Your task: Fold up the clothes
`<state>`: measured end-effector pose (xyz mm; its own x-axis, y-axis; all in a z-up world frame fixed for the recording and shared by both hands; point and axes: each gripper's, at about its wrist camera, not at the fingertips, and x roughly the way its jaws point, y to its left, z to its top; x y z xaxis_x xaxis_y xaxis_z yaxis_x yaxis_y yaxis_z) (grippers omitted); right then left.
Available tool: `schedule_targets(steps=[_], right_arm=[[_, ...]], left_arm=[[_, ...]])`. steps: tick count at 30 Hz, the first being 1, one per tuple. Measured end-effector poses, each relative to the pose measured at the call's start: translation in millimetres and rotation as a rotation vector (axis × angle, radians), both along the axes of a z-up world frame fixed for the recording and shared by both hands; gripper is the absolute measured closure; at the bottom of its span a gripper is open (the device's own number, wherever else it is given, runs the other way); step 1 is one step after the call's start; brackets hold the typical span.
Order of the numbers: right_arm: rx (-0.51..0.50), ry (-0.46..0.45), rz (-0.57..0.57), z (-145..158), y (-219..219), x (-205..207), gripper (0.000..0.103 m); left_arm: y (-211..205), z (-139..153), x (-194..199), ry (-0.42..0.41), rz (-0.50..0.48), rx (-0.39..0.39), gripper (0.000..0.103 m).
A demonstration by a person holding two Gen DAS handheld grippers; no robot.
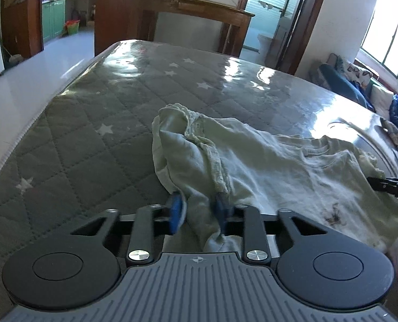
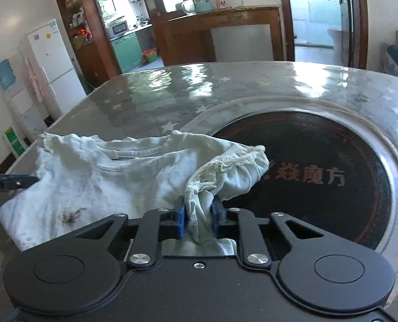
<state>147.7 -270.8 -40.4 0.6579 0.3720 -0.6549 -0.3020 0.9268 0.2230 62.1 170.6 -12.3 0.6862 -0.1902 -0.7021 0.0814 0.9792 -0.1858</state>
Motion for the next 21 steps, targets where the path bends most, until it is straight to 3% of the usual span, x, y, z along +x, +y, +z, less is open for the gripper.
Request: schedule_targets(steps=[9, 15, 21], right_arm=[[0.021, -0.142, 0.035, 56.0, 11.7, -1.8, 0.086], [-0.003, -0.229, 0.056, 86.3, 27.5, 12.3, 0.086], [-0.036, -0.288, 0.057, 100.0, 42.0, 39.3, 0.086]], left_arm=[[-1.6, 55.8, 2.1, -0.145, -0.022, -0.048, 0.087], [-8.0, 91.1, 16.5, -0.233, -0.026, -0.005, 0.087], [-6.0, 108.1, 42.1, -0.274, 0.017, 0.052, 0.086]])
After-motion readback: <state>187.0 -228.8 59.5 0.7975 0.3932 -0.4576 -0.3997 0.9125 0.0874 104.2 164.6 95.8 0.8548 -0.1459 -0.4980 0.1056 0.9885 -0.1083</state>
